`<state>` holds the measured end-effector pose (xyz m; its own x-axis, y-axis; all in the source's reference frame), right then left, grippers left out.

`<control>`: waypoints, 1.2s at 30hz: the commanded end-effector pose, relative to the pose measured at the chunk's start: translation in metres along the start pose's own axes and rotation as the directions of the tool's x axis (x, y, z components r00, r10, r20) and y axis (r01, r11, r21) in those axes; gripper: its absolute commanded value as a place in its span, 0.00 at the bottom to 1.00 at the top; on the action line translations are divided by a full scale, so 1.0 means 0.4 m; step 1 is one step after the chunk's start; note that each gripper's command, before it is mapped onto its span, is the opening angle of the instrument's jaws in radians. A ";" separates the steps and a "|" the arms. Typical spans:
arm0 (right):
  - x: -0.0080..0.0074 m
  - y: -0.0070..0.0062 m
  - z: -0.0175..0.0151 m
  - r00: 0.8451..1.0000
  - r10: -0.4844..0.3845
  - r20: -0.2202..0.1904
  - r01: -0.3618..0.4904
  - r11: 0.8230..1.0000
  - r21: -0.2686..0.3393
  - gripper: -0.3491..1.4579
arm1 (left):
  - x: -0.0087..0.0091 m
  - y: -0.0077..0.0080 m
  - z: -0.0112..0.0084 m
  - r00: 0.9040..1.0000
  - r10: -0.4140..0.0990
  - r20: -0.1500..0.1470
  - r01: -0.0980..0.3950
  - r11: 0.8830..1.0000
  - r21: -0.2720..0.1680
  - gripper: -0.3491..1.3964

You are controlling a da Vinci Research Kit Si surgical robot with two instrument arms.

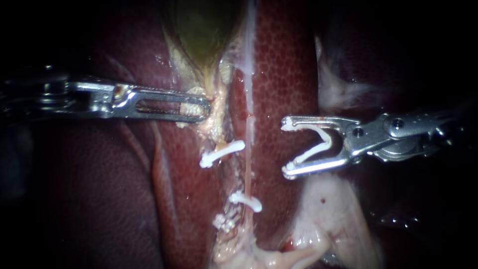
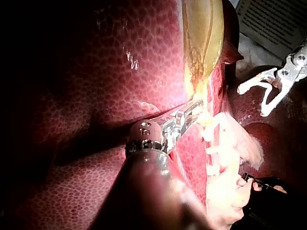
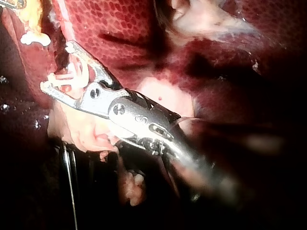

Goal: Clipping second clip right tube

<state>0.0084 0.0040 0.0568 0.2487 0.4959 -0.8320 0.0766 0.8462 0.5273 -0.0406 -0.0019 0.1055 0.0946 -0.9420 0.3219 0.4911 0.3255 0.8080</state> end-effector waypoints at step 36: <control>-0.0050 0.0001 0.0031 1.000 -0.012 0.005 0.012 1.000 0.001 0.52 | -0.0141 -0.0051 -0.0245 0.999 -0.018 0.049 0.018 1.000 -0.007 0.00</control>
<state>0.0093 0.0023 0.0594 0.2554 0.4783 -0.8402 0.0851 0.8546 0.5123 -0.0336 0.0020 0.0973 0.0432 -0.9426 0.3312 0.4990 0.3076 0.8102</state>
